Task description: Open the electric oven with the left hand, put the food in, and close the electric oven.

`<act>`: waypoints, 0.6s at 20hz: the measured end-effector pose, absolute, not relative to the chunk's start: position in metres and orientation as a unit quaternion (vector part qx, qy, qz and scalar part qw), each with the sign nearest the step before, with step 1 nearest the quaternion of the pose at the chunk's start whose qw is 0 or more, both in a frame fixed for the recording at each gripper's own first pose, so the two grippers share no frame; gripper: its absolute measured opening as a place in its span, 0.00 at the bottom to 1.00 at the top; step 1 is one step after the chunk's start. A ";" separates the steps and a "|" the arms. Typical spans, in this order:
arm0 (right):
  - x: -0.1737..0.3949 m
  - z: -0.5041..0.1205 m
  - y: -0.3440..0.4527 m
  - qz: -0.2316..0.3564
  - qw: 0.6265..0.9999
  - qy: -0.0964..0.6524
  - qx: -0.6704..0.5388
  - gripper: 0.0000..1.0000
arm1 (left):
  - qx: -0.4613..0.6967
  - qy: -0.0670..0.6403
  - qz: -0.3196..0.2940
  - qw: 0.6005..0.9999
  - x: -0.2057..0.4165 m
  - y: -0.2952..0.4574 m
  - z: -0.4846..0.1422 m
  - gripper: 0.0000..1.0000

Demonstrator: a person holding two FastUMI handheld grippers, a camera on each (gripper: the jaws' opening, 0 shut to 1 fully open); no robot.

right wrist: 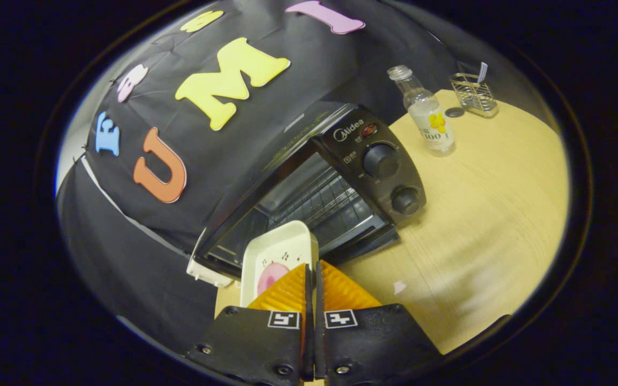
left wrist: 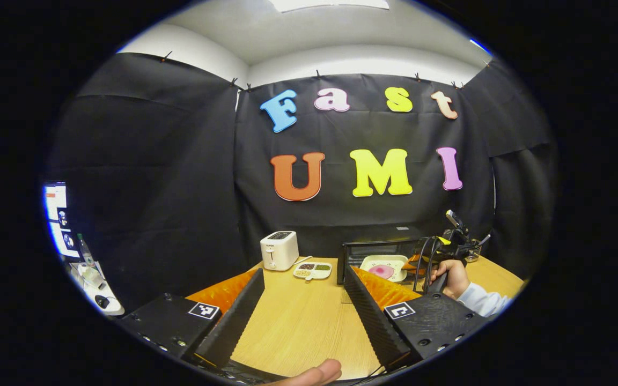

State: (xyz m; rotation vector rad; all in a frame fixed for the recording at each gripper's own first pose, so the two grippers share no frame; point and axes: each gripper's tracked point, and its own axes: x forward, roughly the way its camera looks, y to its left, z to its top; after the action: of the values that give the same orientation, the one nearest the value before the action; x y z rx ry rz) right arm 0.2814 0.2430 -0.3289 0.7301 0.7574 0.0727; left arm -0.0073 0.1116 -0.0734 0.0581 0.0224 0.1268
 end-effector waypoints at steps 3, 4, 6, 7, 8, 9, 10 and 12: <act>0.307 -0.338 0.252 0.020 0.864 0.352 0.360 0.04 | 0.033 0.017 0.079 0.996 -0.004 0.126 -0.078 0.96; 0.315 -0.340 0.255 0.018 0.865 0.348 0.360 0.04 | 0.034 0.021 0.085 0.996 -0.002 0.130 -0.081 0.95; 0.332 -0.342 0.259 0.016 0.872 0.331 0.360 0.04 | 0.029 0.032 0.094 0.995 0.000 0.134 -0.090 0.95; 0.340 -0.345 0.258 0.011 0.875 0.320 0.362 0.04 | 0.027 0.035 0.093 0.995 0.002 0.135 -0.094 0.96; 0.348 -0.347 0.258 0.005 0.878 0.310 0.365 0.04 | 0.028 0.041 0.094 0.994 0.004 0.137 -0.097 0.96; 0.355 -0.352 0.257 -0.001 0.880 0.304 0.364 0.04 | 0.032 0.044 0.097 0.994 0.009 0.140 -0.099 0.96; 0.360 -0.357 0.256 -0.006 0.883 0.301 0.360 0.04 | 0.037 0.047 0.100 0.993 0.014 0.142 -0.099 0.96; 0.373 -0.363 0.253 -0.016 0.894 0.290 0.342 0.05 | 0.045 0.055 0.105 0.992 0.024 0.144 -0.104 0.96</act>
State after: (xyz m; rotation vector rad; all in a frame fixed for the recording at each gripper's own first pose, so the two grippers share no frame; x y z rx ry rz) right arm 0.3731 0.2534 -0.3630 0.7087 0.6024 -0.0334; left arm 0.0244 0.1443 -0.1039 0.0894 0.1107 0.2113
